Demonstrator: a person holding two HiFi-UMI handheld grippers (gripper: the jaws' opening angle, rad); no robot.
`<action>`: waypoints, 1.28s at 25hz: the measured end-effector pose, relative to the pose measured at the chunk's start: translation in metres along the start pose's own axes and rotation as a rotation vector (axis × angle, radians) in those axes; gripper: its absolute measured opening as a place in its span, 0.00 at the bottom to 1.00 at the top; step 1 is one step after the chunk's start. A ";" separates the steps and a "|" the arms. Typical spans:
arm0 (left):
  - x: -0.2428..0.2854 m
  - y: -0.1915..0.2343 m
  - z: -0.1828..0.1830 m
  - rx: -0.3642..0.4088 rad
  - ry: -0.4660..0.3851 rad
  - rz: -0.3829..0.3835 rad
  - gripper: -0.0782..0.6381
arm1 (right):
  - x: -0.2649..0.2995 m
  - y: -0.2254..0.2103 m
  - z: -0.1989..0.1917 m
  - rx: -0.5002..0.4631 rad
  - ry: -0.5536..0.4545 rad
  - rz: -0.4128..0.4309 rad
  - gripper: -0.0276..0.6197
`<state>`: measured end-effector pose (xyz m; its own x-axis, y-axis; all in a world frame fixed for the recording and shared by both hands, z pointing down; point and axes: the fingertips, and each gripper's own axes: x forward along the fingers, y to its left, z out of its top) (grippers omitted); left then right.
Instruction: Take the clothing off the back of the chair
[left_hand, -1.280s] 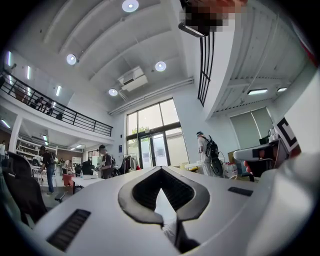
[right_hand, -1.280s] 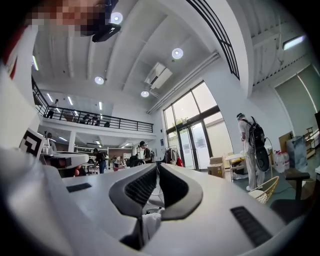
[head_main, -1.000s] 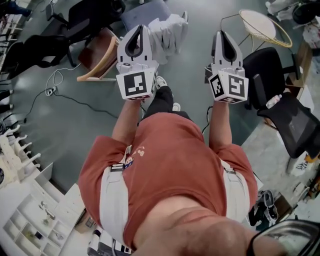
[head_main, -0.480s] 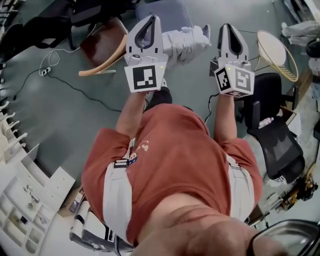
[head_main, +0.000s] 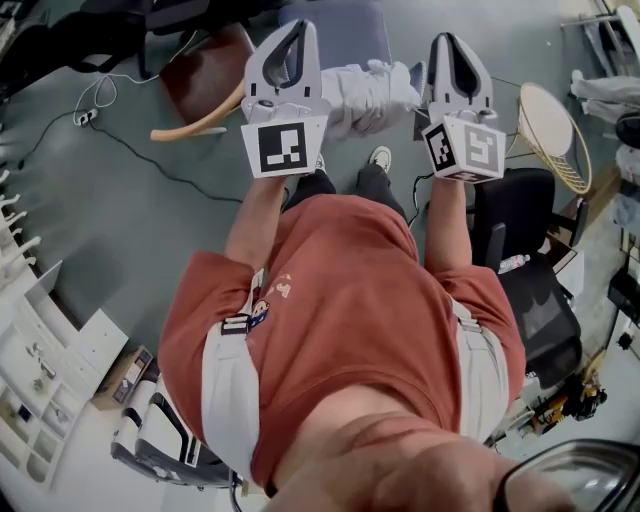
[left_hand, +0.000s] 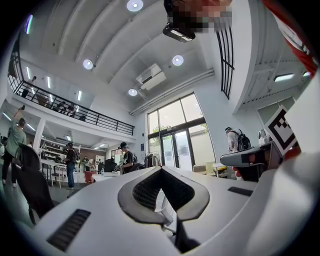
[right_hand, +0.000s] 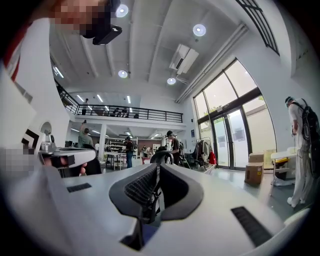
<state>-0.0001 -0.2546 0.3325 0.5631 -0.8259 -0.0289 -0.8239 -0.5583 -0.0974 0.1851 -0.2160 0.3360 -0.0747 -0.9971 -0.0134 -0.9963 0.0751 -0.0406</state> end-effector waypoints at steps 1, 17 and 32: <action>0.002 -0.002 0.000 0.006 0.001 0.012 0.13 | 0.004 -0.004 -0.001 0.000 -0.004 0.015 0.09; 0.030 -0.043 0.012 0.003 -0.057 0.208 0.13 | 0.026 -0.045 -0.011 0.010 0.017 0.252 0.09; 0.015 -0.039 -0.027 0.033 0.058 0.207 0.13 | 0.019 0.002 -0.115 -0.104 0.280 0.483 0.23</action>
<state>0.0382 -0.2474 0.3623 0.3763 -0.9265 0.0051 -0.9186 -0.3738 -0.1279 0.1768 -0.2357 0.4500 -0.5174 -0.8153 0.2601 -0.8439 0.5364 0.0027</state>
